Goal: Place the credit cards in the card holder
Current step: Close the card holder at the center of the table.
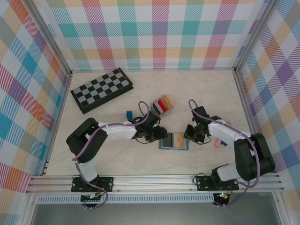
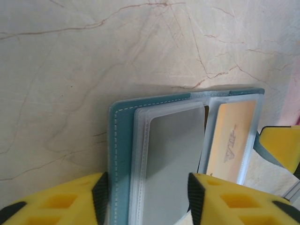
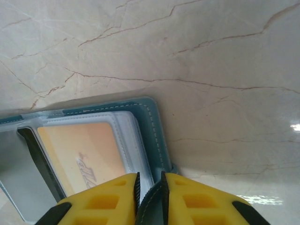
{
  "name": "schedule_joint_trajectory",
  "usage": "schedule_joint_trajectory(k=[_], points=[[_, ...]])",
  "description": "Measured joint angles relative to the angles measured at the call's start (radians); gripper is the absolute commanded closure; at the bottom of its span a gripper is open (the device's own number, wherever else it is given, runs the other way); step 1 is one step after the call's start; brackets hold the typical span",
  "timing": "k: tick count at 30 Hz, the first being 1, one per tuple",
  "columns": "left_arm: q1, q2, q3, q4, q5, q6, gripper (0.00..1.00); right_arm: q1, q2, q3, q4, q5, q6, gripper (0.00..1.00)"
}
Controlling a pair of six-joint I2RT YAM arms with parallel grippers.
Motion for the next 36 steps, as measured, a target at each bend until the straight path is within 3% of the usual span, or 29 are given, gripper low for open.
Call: schedule_joint_trajectory(k=[9, 17, 27, 32, 36], points=[[-0.002, -0.016, 0.031, 0.03, 0.072, 0.005, 0.73, -0.001, 0.001, -0.001, 0.009, -0.006, 0.0, 0.86], [-0.033, 0.006, 0.186, -0.058, 0.075, 0.058, 1.0, -0.001, 0.0, -0.005, 0.037, -0.051, 0.002, 0.87], [-0.047, 0.001, 0.298, -0.388, -0.113, 0.194, 1.0, 0.004, -0.002, -0.022, 0.118, -0.185, 0.014, 0.85], [-0.059, 0.005, 0.348, -0.498, -0.163, 0.236, 1.0, 0.004, -0.001, -0.014, 0.092, -0.164, 0.009, 0.76], [-0.106, 0.093, 0.478, -0.563, -0.202, 0.246, 1.0, 0.004, -0.002, 0.006, 0.043, -0.106, -0.001, 0.72]])
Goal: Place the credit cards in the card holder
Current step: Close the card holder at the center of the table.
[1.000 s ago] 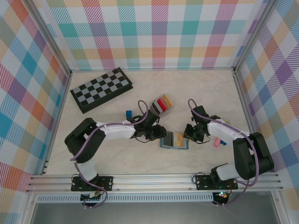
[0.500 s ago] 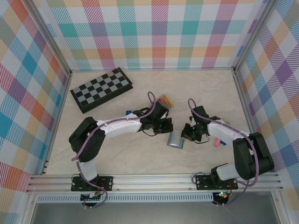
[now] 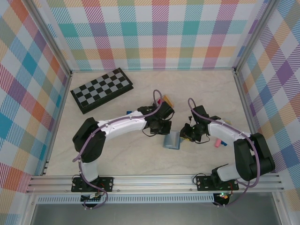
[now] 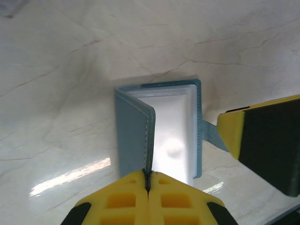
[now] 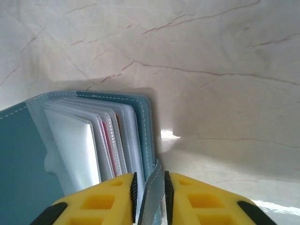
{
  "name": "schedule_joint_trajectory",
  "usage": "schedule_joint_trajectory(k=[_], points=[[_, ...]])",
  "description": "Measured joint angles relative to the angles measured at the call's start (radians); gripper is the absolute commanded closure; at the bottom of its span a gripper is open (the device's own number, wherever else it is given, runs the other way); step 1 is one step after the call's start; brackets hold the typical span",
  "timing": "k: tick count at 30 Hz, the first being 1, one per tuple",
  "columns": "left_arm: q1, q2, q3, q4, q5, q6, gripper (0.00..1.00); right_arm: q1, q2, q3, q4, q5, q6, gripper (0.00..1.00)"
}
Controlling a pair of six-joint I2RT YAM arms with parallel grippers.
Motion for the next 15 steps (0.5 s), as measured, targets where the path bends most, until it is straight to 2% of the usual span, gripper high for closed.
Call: schedule_joint_trajectory(k=[5, 15], points=[[-0.064, 0.108, 0.108, -0.029, -0.032, -0.004, 1.0, 0.0, -0.035, 0.002, -0.053, 0.044, -0.01, 0.74], [-0.079, 0.117, 0.111, -0.057, -0.064, -0.028, 1.0, 0.0, -0.08, 0.002, -0.091, 0.042, -0.023, 0.78]])
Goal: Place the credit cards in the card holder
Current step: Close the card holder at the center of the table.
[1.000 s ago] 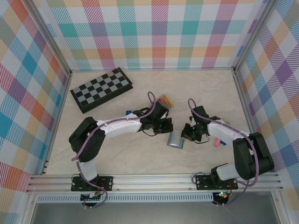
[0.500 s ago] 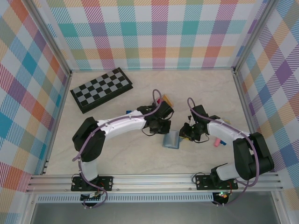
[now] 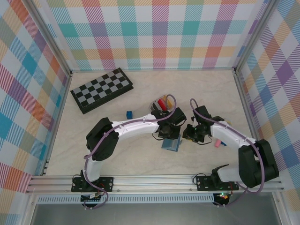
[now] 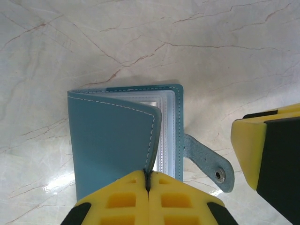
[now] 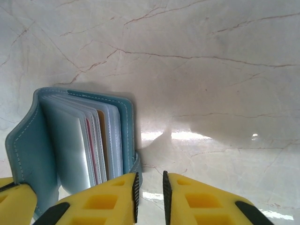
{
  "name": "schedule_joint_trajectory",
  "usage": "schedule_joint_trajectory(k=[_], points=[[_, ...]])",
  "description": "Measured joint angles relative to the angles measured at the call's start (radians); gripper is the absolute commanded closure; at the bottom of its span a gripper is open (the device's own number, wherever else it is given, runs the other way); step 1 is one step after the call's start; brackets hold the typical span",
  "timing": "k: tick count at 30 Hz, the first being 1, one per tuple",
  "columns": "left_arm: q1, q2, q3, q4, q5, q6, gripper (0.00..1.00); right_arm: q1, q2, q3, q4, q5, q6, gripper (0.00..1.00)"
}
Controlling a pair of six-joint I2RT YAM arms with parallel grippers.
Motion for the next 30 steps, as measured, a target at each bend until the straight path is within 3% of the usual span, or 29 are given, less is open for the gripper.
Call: schedule_joint_trajectory(k=[11, 21, 30], points=[[0.0, 0.0, -0.004, 0.008, 0.001, -0.03, 0.99, 0.0, -0.079, -0.009, 0.022, -0.076, 0.024, 0.63], [0.0, 0.0, -0.035, 0.034, 0.001, -0.053, 0.99, 0.016, -0.024, -0.025, 0.054, -0.15, 0.035, 0.68], [0.0, -0.006, -0.056, 0.056, 0.001, -0.06, 0.99, 0.021, -0.014, -0.034, 0.072, -0.199, 0.04, 0.65]])
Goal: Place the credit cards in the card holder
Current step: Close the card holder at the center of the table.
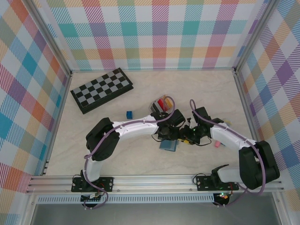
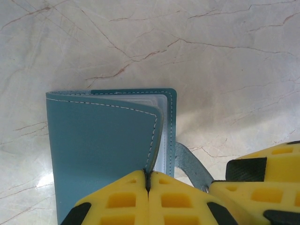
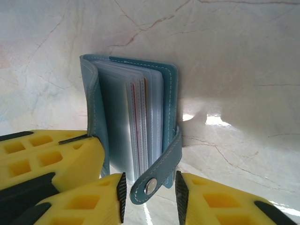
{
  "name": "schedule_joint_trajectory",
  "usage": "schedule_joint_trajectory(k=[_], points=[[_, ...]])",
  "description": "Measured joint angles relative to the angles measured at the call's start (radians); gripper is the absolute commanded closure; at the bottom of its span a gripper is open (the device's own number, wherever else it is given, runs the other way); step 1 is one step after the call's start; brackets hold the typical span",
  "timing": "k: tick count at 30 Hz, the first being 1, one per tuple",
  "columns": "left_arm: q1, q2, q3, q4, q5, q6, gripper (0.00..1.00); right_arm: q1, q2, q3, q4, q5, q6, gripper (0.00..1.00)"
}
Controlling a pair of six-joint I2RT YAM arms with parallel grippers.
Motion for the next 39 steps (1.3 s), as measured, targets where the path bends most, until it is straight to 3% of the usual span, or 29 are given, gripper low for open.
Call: schedule_joint_trajectory(k=[5, 8, 32, 39], points=[[0.001, -0.021, -0.025, 0.014, 0.0, -0.003, 0.99, 0.013, 0.03, 0.0, 0.02, -0.019, 0.005, 0.69], [0.001, -0.034, -0.033, 0.015, -0.001, -0.008, 0.99, 0.019, 0.042, 0.0, 0.02, -0.019, 0.007, 0.77], [0.004, -0.038, -0.043, 0.023, 0.0, -0.019, 0.99, 0.019, -0.006, 0.001, -0.071, 0.064, -0.017, 0.79], [0.004, -0.038, -0.043, 0.023, 0.0, -0.019, 0.99, 0.019, -0.02, 0.001, -0.079, 0.065, -0.023, 0.88]])
